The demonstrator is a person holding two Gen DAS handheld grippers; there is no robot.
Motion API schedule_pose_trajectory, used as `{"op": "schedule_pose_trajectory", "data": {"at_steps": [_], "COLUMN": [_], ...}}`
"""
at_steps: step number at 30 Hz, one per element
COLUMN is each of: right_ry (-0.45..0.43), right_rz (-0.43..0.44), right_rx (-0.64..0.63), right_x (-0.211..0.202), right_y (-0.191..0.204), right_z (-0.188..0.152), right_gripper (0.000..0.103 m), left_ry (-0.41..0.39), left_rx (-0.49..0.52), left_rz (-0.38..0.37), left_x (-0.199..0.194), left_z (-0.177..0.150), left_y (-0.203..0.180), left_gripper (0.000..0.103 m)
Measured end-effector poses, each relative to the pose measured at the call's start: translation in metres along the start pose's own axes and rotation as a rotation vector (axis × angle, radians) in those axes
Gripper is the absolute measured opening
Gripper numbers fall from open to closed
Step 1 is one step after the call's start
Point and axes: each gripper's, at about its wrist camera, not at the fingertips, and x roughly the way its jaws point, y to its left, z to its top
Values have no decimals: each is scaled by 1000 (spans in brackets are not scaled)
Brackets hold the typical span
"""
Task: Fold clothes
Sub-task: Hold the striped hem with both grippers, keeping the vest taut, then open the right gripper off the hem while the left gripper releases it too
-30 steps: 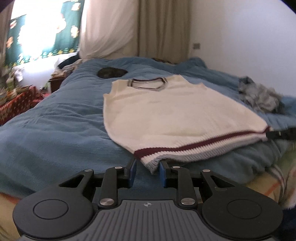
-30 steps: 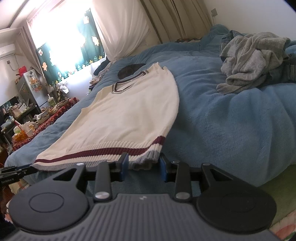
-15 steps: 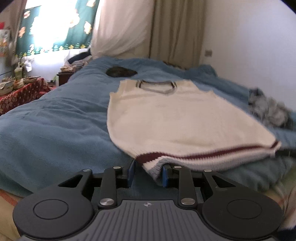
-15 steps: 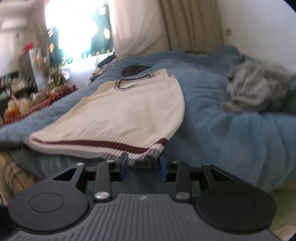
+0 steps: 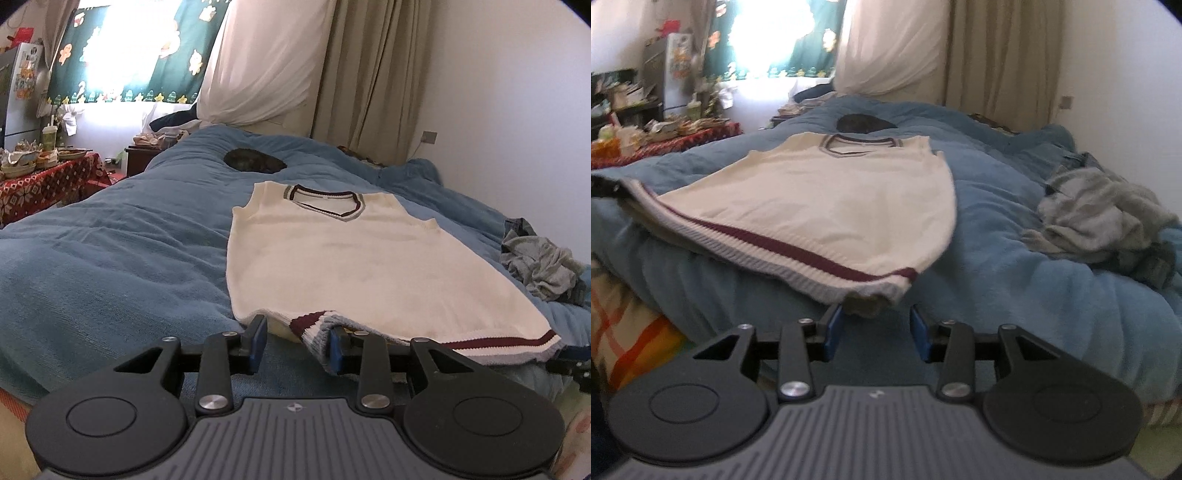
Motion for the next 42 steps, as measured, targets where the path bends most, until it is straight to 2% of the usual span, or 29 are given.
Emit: {"op": "schedule_pose_trajectory", "data": {"at_steps": [6, 10, 13, 17, 23, 33, 40, 42], "right_ry": [-21, -34, -45, -40, -40, -43, 26, 37], "right_rz": [9, 33, 11, -43, 7, 10, 56, 42], "right_rx": [97, 213, 272, 298, 324, 443, 401, 374], "right_x": [-6, -4, -2, 0, -1, -4, 16, 19], "right_y": [-14, -20, -24, -31, -33, -52, -33, -29], "right_z": [-1, 3, 6, 5, 4, 6, 11, 12], "right_gripper": [44, 44, 44, 44, 44, 44, 44, 44], "left_ry": [11, 31, 41, 45, 48, 48, 54, 55], "left_rx": [-5, -31, -26, -17, -31, -34, -31, -27], "left_rz": [-5, -10, -9, -7, -8, -2, -5, -4], "left_x": [1, 2, 2, 1, 1, 1, 1, 2], "left_z": [-2, -8, -12, -14, -16, -16, -16, -16], "left_y": [1, 2, 1, 2, 3, 6, 5, 4], "left_gripper": [34, 34, 34, 34, 34, 37, 37, 37]}}
